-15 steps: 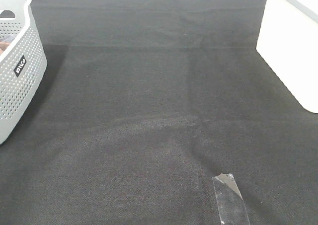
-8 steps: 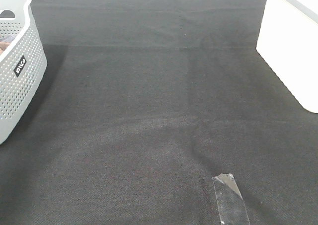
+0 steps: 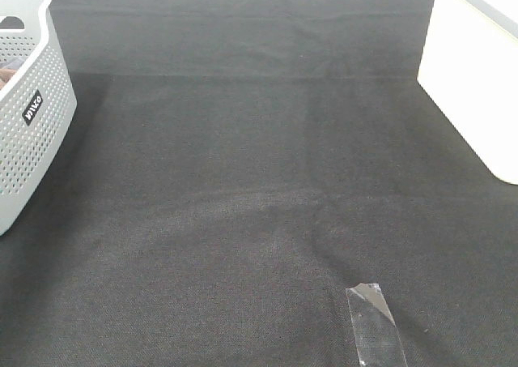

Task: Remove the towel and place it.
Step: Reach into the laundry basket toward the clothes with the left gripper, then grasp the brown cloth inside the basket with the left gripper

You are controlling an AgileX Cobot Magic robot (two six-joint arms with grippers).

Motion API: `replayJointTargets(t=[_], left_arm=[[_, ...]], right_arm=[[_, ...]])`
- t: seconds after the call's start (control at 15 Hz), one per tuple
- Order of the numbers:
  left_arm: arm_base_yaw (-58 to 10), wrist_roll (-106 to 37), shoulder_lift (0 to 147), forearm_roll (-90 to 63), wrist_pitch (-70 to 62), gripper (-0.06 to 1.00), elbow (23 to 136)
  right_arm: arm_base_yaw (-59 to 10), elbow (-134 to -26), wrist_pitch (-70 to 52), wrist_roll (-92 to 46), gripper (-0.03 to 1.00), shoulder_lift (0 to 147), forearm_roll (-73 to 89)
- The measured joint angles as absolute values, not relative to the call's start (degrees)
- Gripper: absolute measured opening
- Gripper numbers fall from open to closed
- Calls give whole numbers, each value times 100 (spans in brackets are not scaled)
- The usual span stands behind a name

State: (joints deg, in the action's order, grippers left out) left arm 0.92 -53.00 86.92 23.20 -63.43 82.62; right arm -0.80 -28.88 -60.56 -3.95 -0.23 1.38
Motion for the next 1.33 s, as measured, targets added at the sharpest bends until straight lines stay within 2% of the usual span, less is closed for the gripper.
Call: replayJointTargets(t=[0.27,0.73,1.33], left_arm=[[172,-5575,9884,3403,-6165,99,8262],[739,-6119,10766,3489,-5563,99,8291],[751,-6457,11757,3661,-4807,98,8291]], right_arm=[[-80,-2888,-6056,-395,61,-23,138],[-80,-2888,-6056,-395,61,-23,138],[-80,-2888,-6056,-395,61,-23,138]])
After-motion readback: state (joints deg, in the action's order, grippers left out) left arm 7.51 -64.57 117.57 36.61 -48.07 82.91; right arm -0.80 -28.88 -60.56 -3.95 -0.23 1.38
